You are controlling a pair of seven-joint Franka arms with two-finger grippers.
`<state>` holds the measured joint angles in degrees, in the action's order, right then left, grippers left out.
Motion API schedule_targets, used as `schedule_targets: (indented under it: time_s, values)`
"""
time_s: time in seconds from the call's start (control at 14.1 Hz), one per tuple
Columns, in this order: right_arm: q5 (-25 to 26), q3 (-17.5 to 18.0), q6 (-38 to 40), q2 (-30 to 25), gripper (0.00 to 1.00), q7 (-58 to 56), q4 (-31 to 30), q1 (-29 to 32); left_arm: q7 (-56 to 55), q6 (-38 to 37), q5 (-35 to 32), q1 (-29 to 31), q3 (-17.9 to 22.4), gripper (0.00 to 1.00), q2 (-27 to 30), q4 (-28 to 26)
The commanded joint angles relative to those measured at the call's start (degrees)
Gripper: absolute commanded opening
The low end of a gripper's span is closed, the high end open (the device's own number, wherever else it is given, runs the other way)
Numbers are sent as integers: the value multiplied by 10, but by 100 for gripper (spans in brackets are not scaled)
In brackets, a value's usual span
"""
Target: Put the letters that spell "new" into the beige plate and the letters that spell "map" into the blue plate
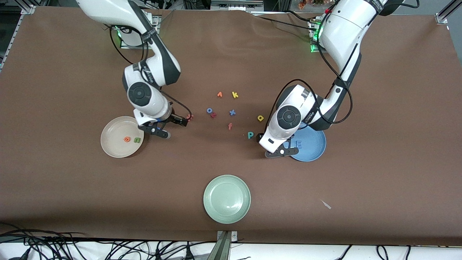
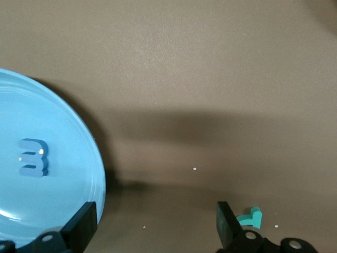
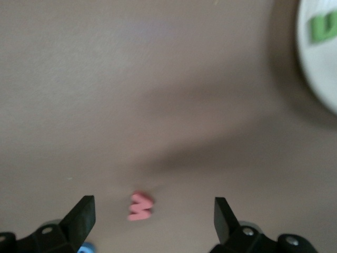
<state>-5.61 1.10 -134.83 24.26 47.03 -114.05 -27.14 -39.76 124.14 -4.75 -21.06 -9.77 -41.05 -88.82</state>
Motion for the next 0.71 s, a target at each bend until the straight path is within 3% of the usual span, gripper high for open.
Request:
schedule_targets:
  time_s: [0.0,0.35,0.64]
  values:
    - [-6,28,-117,-13,100,64,-84,2,0,-2,11,-2,4,100,-10,16]
    - [-5,40,-155,11,99,84,-98,-12,0,-1,11,-2,4,100,-10,16]
    - [-5,39,-175,37,87,84,-92,-13,0,-2,11,-2,4,100,-10,16]
